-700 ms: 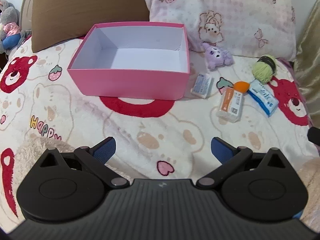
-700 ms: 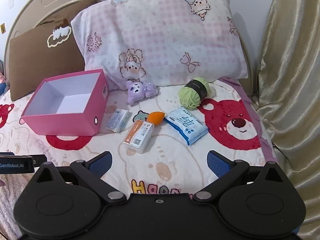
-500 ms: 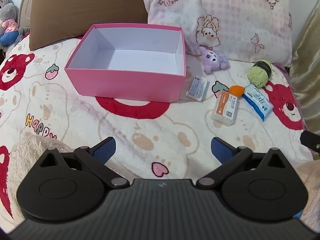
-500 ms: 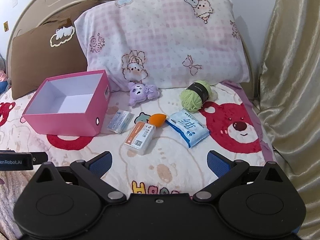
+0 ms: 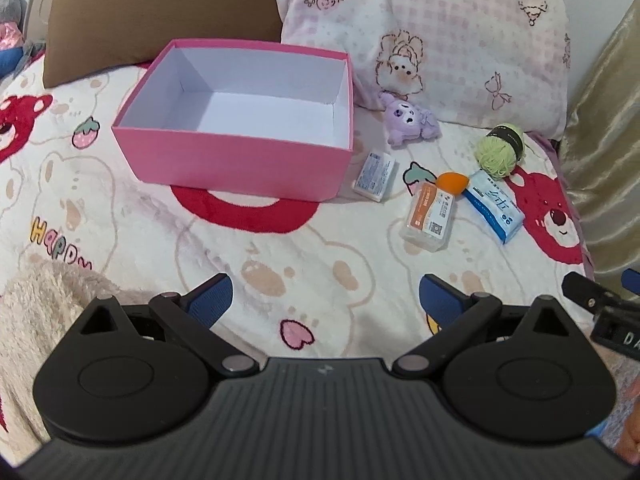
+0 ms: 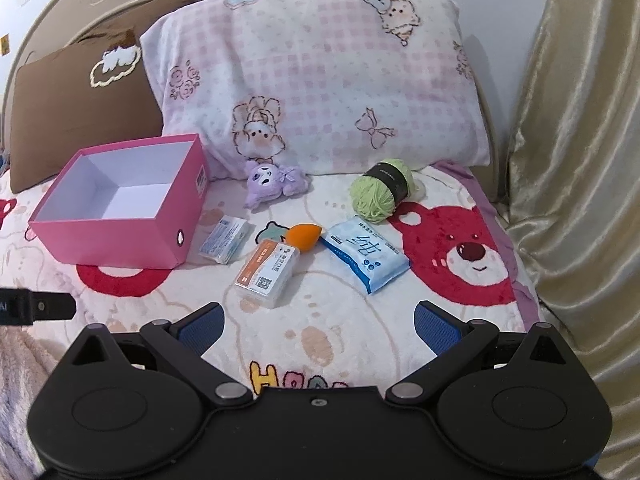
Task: Organize objects
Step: 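Move the left tool toward the clear plastic box with orange label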
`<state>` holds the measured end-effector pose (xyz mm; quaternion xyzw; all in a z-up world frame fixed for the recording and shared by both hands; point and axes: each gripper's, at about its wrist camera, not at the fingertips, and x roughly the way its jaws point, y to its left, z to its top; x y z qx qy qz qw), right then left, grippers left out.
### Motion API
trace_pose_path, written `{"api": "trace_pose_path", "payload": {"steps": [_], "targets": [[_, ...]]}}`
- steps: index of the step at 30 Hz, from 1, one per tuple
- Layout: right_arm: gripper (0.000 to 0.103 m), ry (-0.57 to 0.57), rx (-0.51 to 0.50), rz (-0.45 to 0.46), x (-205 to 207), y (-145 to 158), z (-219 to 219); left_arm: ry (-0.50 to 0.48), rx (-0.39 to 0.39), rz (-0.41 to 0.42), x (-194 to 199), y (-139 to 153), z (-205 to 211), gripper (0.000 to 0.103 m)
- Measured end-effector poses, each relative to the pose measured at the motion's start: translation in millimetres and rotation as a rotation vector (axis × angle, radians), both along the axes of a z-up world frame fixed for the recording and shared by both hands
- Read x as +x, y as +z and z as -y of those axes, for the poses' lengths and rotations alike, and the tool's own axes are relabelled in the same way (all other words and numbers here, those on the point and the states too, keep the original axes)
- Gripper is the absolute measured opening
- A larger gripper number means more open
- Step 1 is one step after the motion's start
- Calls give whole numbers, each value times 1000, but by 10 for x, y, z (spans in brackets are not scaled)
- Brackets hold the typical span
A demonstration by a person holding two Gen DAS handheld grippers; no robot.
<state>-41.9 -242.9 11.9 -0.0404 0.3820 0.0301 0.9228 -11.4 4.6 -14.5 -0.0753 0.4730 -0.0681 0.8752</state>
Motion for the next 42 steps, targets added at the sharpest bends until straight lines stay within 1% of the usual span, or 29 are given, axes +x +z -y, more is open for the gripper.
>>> {"api": "trace_pose_path", "payload": {"steps": [4,8,11,12,14,18,21,25,28,35,42], "targets": [[102,33,-33,28,-30,22,-69,-44,-16,-9,-10,-26,18,98],[102,63,-46,27,-43,41,-129,-57,15,2,-25,-6,87,94],[102,94,-57,26,-53,51,-177,-61,-29,0,-21,55,87,94],[102,102,-55,26,-56,63,-181,-60,-26,8,-26,79,98,94],[102,109,-43,22,-54,84,-182,-73,5,30,-33,148,137,94],[102,142,-52,22,-56,166,-205,-99,-3,43,29,302,153,94],[102,158,-100,18,-21,219,-216,-135,7,49,63,393,181,94],[102,182,-196,7,65,245,-227,-178,50,67,103,511,231,94],[102,187,-231,3,108,266,-202,-212,76,73,137,583,273,94],[102,214,-261,-14,209,242,-178,-298,90,64,226,659,388,94],[102,222,-270,-28,298,224,-150,-350,114,51,295,689,464,94]]}}
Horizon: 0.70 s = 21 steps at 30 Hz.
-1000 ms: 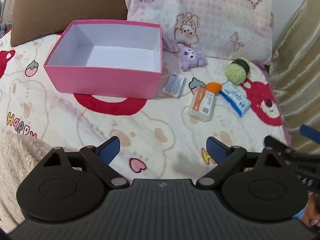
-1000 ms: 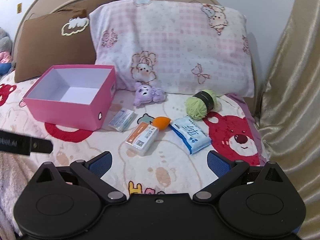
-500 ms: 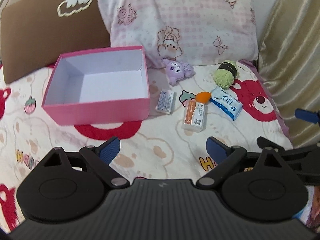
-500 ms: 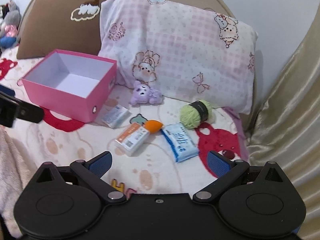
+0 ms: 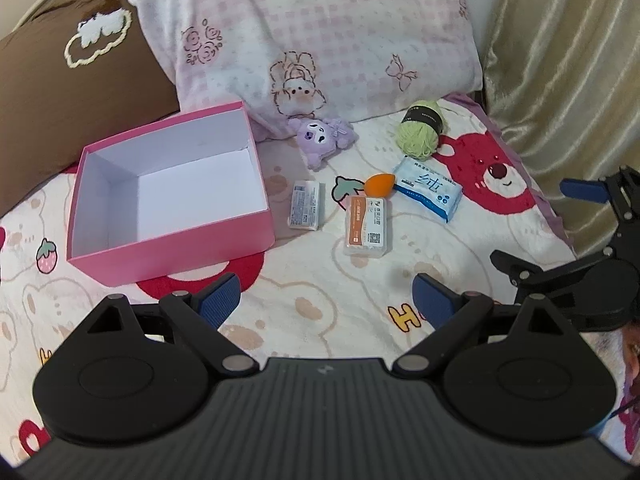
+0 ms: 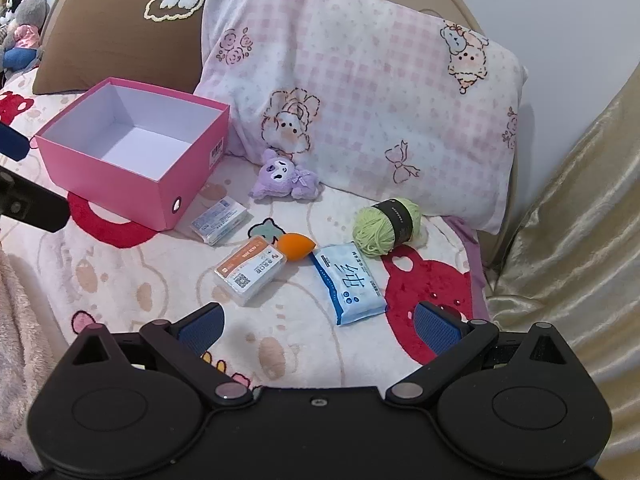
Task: Organize objects
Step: 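Move the left tool toward the clear plastic box with orange label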
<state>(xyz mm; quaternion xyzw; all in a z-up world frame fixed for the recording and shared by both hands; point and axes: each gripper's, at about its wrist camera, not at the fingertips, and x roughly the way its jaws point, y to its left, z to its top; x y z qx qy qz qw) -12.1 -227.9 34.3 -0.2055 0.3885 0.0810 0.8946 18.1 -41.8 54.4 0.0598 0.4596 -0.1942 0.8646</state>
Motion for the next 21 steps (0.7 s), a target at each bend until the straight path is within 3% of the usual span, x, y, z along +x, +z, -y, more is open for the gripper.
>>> {"api": "trace_pose_path", "payload": {"steps": [7,12,14,21], "targets": [[102,20,39,-36,115,-37,53,-34,23,-5,89,0,66,94],[102,28,267,-71,293,-92,204,-38,-12,-20,249,-51,143,94],[102,27,336,-44,352,-153,251,-6,-42,21,307,-77,163,94],[102,26,412,-101,717,-533,223,58,-112,58,569,-255,300,94]]}}
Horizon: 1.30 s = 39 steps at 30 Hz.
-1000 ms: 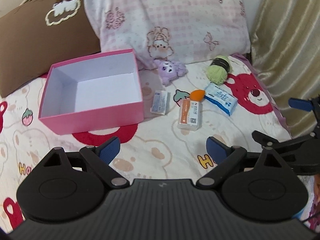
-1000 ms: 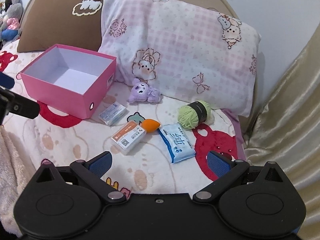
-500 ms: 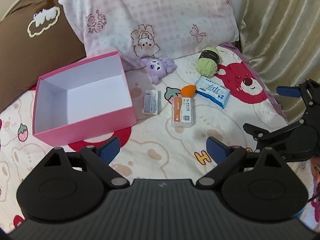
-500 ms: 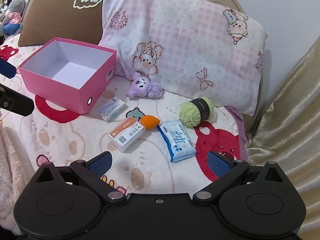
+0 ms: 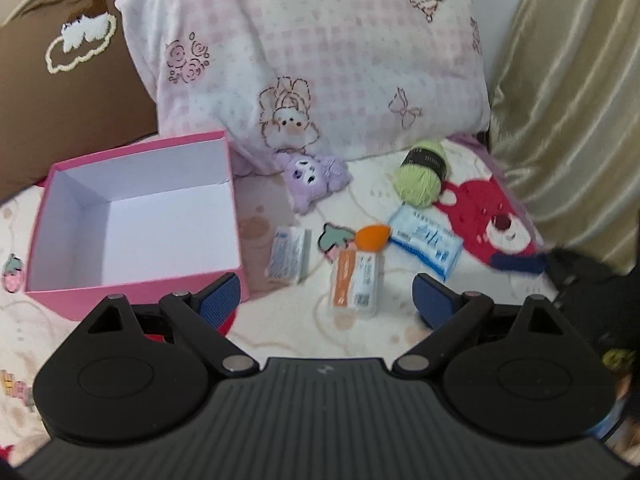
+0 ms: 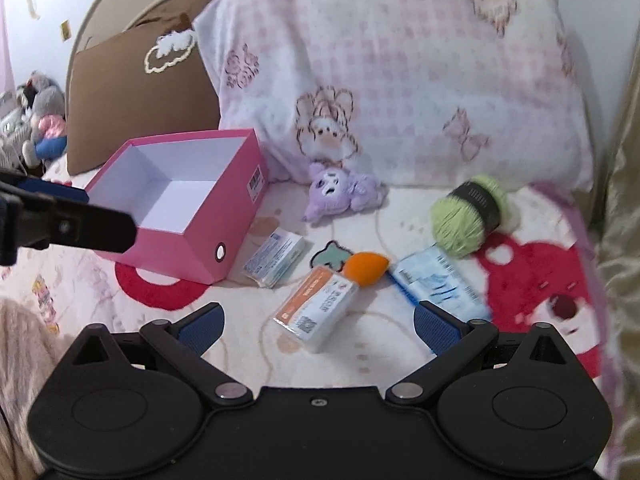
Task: Organize objects
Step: 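Move the left tool toward the clear plastic box with orange label, then close the left gripper on the clear plastic box with orange label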
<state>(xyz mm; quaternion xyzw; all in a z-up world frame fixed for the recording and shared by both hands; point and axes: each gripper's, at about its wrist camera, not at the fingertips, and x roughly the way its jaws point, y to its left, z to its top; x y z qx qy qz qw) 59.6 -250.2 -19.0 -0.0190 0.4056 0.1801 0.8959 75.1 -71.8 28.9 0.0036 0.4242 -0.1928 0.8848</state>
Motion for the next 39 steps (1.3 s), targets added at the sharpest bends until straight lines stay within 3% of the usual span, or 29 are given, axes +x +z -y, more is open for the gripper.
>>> {"api": "trace_pose_path", "payload": {"steps": [5,8,14,16,18,21,25,30,34,36,39], "targets": [[101,-118,-11,-18,171,-263,-53,31,-9,6,230,-167,172,94],[99,-209,37,-5,193,-410,35,57,-29,-92,454,-340,265,93],[94,-159,176,-51,274,-468,90,15,-100,-119,591,-581,365,87],[90,-164,115,-4,213,-474,-17,25,-118,-102,603,-683,362,85],[90,-171,-40,134,117,-421,-201,53,-125,-99,618,-810,342,82],[90,-105,-31,194,96,-385,-327,42,-144,-94,644,-934,315,75],[90,-37,19,141,194,-497,-376,43,-180,-66,644,-1011,219,67],[90,-7,38,3,372,-742,-380,-45,-155,-30,633,-1078,224,61],[83,22,99,-89,470,-818,-361,-104,-201,-77,676,-1226,251,53],[82,5,60,-79,490,-839,-376,-95,-256,-143,735,-1341,250,50],[82,-17,36,-116,544,-921,-365,-101,-278,-160,764,-1459,290,47]]}}
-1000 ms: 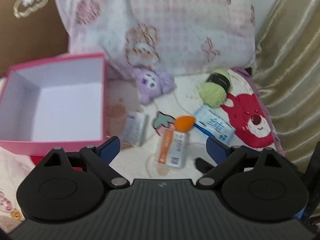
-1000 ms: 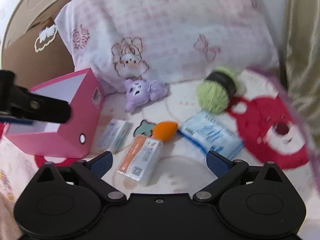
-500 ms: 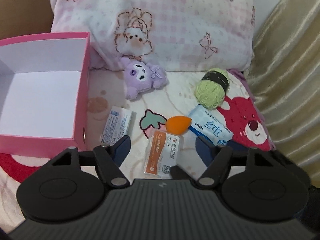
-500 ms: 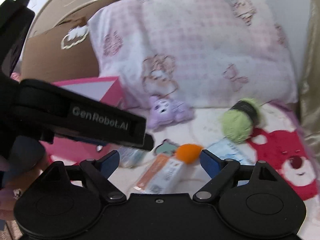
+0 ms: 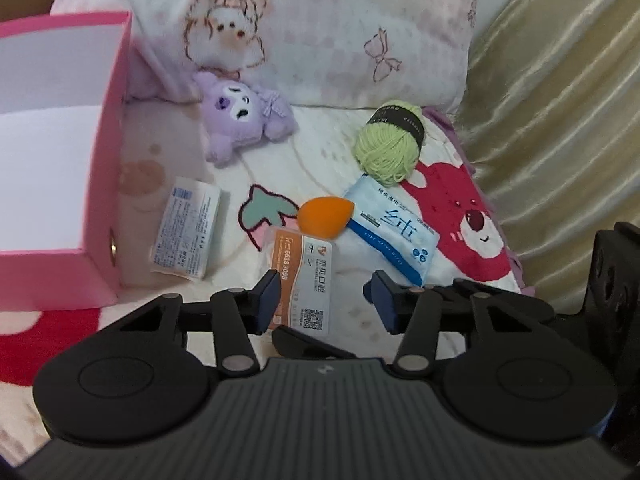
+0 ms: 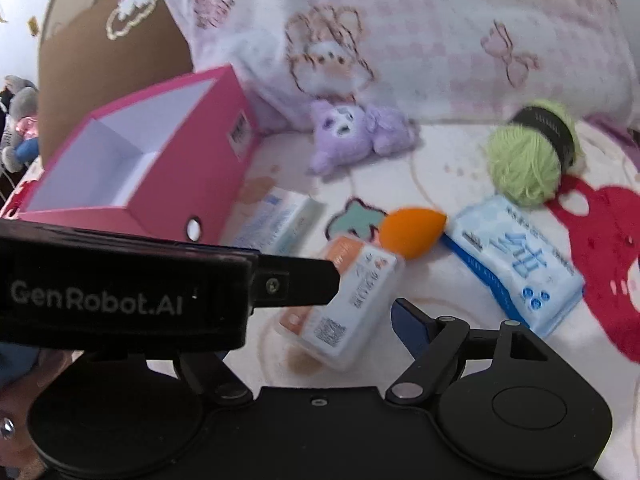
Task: Organize objects
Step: 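Close the left gripper on the clear plastic box with orange label, then lift the clear plastic box with the left gripper and carry it over the pink box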
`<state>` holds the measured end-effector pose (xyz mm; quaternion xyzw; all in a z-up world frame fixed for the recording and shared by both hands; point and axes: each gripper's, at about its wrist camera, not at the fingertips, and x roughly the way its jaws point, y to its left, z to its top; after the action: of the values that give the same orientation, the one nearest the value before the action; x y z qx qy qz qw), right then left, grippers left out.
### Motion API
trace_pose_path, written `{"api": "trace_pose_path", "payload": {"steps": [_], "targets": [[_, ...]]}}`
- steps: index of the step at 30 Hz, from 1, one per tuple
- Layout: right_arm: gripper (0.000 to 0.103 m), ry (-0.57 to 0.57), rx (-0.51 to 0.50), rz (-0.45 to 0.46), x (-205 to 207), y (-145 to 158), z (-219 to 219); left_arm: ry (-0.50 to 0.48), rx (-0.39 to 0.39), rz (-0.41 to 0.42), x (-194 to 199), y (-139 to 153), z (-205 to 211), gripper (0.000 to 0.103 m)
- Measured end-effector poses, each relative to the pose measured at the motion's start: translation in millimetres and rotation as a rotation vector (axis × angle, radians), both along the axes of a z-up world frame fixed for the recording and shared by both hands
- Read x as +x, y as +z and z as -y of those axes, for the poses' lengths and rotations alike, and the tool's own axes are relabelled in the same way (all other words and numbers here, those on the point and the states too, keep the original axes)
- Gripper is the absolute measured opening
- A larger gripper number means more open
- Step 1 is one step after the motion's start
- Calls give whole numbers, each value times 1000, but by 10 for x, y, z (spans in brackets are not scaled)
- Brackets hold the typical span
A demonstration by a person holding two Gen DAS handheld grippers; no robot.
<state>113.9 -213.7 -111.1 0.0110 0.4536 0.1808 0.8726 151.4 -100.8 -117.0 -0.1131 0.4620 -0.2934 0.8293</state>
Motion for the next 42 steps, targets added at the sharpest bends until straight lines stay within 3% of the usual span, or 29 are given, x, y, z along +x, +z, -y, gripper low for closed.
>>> {"api": "trace_pose_path", "payload": {"steps": [8,10,12,16,20,22,24,29,31,35,42], "targets": [[75,-13,34,-102,125,-100,5,20,-10,-110,125,-362,-4,30],[73,-27,38,-120,163,-141,18,20,16,-95,134,-381,25,22],[63,-29,36,-150,207,-206,26,27,15,-89,136,-376,36,22],[61,0,-10,-163,223,-260,-53,67,-1,-94,160,-398,21,23],[49,12,-49,-165,202,-266,-60,57,107,-78,154,-421,86,24],[47,21,-95,-150,159,-255,-73,71,74,-115,163,-454,56,25],[47,38,-119,-123,116,-206,-80,61,76,-113,144,-415,55,24],[72,27,-97,-150,119,-169,2,36,-2,-229,172,-489,15,23],[75,43,-89,-169,127,-194,-2,27,20,-224,152,-492,54,23],[75,40,-96,-183,165,-261,2,16,50,-206,127,-460,112,23],[69,38,-140,-155,197,-301,-36,57,26,-146,153,-485,114,26]]}}
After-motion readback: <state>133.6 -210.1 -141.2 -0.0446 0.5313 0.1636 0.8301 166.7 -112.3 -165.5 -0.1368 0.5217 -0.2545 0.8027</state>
